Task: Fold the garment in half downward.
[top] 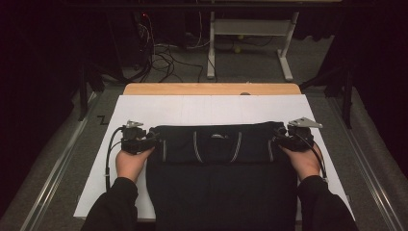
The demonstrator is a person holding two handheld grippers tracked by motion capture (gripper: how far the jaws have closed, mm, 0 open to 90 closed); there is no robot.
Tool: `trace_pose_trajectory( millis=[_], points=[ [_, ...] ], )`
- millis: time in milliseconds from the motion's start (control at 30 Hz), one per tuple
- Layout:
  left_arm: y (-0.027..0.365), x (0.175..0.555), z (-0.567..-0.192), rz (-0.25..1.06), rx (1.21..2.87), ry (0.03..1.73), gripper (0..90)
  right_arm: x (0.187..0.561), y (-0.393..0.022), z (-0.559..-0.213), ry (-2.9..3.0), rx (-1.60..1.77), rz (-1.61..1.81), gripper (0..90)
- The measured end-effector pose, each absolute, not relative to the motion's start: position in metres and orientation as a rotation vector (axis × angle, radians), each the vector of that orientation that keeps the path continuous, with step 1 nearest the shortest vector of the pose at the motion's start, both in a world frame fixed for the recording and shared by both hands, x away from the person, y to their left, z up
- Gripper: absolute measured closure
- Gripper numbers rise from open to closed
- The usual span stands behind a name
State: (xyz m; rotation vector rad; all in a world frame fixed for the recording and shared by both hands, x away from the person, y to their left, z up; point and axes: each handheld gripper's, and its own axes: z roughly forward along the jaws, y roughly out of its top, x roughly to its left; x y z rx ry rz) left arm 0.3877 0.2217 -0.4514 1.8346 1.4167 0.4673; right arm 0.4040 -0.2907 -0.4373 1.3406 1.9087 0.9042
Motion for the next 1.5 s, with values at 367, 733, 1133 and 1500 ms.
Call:
trace_pose_trajectory(
  millis=[367,733,1133,1500],
  points=[
    [0.176,0.37,-0.464,0.333,1.957,1.258,30.2,0.385,-0.278,-0.458,2.047,1.333,1.008,47.7],
    [0.168,0.355,-0.455,0.412,1.959,1.176,67.5,0.371,-0.266,-0.447,2.073,1.187,0.979,84.0],
    [0.171,0.318,-0.438,0.441,1.934,1.059,67.3,0.334,-0.276,-0.428,1.999,1.113,1.081,84.2],
    [0.17,0.278,-0.44,0.415,1.97,0.991,67.0,0.292,-0.292,-0.427,1.975,1.094,1.148,84.2]
  ],
)
